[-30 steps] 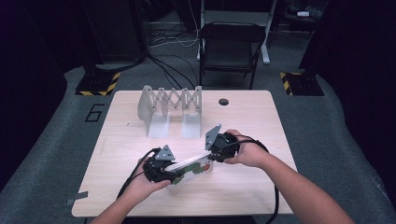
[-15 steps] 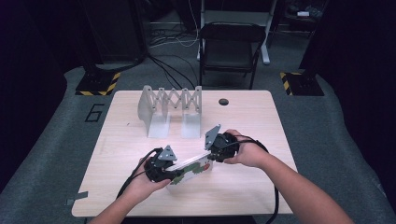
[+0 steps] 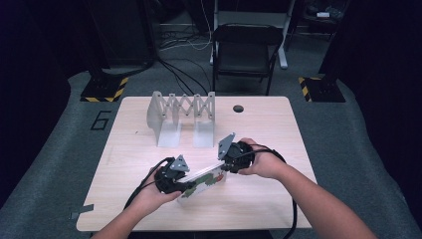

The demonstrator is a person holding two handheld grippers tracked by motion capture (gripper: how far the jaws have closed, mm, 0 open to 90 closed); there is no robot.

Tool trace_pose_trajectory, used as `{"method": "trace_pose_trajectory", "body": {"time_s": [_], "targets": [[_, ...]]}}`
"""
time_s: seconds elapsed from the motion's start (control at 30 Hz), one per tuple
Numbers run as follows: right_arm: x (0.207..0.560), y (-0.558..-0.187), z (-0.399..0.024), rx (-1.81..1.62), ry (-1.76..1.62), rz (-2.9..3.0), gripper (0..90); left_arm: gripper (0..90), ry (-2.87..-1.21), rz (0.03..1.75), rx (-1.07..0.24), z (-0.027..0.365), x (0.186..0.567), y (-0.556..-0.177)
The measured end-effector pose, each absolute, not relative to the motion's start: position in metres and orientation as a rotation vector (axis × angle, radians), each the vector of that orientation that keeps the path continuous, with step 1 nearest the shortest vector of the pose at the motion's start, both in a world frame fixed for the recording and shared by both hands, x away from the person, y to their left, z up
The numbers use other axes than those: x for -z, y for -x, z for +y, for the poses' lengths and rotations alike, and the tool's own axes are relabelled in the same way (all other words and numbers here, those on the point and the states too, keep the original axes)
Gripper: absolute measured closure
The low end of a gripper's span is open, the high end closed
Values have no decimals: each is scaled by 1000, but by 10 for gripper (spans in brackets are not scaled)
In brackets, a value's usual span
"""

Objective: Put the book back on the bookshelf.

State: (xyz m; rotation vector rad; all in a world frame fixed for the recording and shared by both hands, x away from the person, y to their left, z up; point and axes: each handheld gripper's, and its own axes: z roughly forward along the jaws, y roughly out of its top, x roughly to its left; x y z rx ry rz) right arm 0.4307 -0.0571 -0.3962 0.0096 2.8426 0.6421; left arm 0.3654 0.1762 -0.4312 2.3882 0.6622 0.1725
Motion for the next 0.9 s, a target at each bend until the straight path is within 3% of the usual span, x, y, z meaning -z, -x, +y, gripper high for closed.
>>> {"method": "trace_pose_trajectory", "body": {"time_s": [0.77,0.83,0.9], "targets": [[396,-432,-58,-644,-24,2843,656,758,-2423,612,-239,171,429,-361],[396,-433,-58,-668,-45,2847,644,759,-2417,614,-251,171,429,-360],[398,-434,-60,-687,-101,2851,577,759,-2410,620,-258,172,428,-359]]}}
